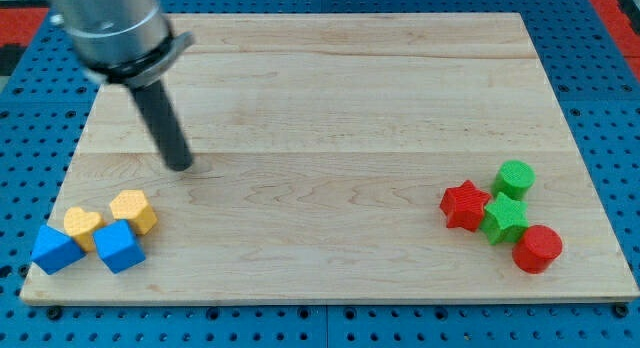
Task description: Slide the green star and the red star towards center
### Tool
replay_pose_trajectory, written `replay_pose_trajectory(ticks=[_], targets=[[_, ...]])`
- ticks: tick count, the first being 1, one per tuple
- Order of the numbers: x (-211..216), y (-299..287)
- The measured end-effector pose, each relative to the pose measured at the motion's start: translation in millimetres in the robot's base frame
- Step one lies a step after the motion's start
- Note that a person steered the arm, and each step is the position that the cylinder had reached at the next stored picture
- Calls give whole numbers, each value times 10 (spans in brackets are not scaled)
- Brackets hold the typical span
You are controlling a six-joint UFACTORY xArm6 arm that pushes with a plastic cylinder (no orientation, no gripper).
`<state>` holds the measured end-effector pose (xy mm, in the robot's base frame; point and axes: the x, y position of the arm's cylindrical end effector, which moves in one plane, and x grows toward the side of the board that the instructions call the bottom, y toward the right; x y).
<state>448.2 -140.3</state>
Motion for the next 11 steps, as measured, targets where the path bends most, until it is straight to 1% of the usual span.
replay_pose_trajectory(ticks=[1,2,3,4,5,6,7,8,9,10,11], targets=[[-54,681],[556,1205],[1667,1695],[1703,2093],[1702,2919],[1702,3607],[1505,3837],[1069,3539],[358,2738],[338,2535],[661,3104]])
